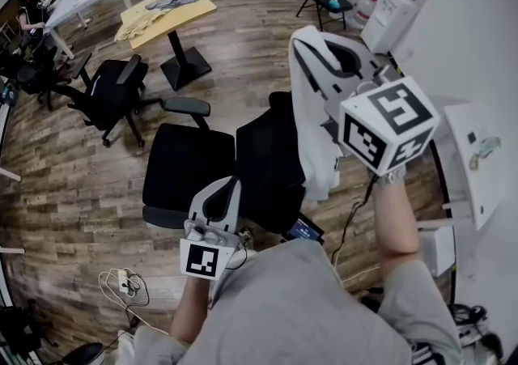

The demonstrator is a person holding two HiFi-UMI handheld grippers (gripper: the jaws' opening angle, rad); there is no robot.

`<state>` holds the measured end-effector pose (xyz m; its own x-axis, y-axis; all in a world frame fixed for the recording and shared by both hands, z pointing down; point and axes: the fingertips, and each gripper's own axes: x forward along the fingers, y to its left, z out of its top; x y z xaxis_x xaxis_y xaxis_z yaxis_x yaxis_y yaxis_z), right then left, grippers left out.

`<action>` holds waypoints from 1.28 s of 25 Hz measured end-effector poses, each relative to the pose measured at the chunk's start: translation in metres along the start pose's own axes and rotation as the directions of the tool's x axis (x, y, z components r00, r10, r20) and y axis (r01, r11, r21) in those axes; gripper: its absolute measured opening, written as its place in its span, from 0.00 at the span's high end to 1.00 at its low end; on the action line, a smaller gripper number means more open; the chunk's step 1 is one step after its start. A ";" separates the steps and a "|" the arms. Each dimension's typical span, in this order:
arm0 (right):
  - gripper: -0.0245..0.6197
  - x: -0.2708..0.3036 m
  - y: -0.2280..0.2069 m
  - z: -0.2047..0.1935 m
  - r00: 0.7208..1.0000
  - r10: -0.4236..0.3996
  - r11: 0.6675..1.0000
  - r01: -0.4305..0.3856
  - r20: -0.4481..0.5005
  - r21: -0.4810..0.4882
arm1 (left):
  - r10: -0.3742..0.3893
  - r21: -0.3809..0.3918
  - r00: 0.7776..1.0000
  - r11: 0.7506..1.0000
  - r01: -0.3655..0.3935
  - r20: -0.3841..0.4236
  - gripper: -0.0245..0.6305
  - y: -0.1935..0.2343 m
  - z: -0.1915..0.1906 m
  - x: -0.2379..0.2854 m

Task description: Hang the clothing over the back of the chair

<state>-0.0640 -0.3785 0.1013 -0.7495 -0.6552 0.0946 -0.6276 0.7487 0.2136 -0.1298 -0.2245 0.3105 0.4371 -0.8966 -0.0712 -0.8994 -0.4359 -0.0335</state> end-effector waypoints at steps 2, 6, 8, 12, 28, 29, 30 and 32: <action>0.90 0.013 0.010 -0.004 1.000 0.010 1.000 -0.010 -0.009 0.009 | 0.006 -0.010 1.000 1.000 -0.007 -0.011 0.91 0.011 -0.005 -0.005; 0.90 0.034 0.026 -0.012 1.000 0.027 0.999 -0.027 -0.014 0.042 | 0.006 -0.028 1.000 1.000 -0.007 -0.030 0.91 0.027 -0.014 -0.014; 0.90 0.041 0.032 -0.017 0.999 0.031 0.997 -0.030 -0.014 0.065 | -0.007 -0.033 0.999 0.999 0.006 -0.046 0.91 0.030 -0.020 -0.016; 0.90 0.057 0.045 -0.026 0.999 0.038 0.995 -0.036 -0.017 0.096 | -0.029 -0.036 0.997 0.999 0.026 -0.075 0.91 0.036 -0.033 -0.021; 0.90 0.108 0.087 -0.092 0.990 0.116 0.976 -0.099 -0.079 0.193 | 0.021 -0.061 0.990 0.998 -0.030 -0.140 0.91 0.060 -0.064 -0.043; 0.90 0.111 0.091 -0.097 0.989 0.119 0.976 -0.101 -0.087 0.191 | 0.024 -0.064 0.989 0.997 -0.034 -0.147 0.91 0.060 -0.067 -0.045; 0.90 0.114 0.093 -0.103 0.988 0.122 0.976 -0.102 -0.094 0.190 | 0.022 -0.055 0.988 0.998 -0.031 -0.153 0.91 0.060 -0.069 -0.046; 0.90 0.118 0.097 -0.114 0.986 0.127 0.974 -0.105 -0.104 0.199 | 0.001 0.001 0.987 1.000 0.000 -0.159 0.91 0.060 -0.073 -0.046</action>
<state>-0.1897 -0.3943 0.2438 -0.7972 -0.5615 0.2218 -0.5750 0.8181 0.0044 -0.2038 -0.2146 0.3847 0.4312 -0.8979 0.0886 -0.8996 -0.4354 -0.0342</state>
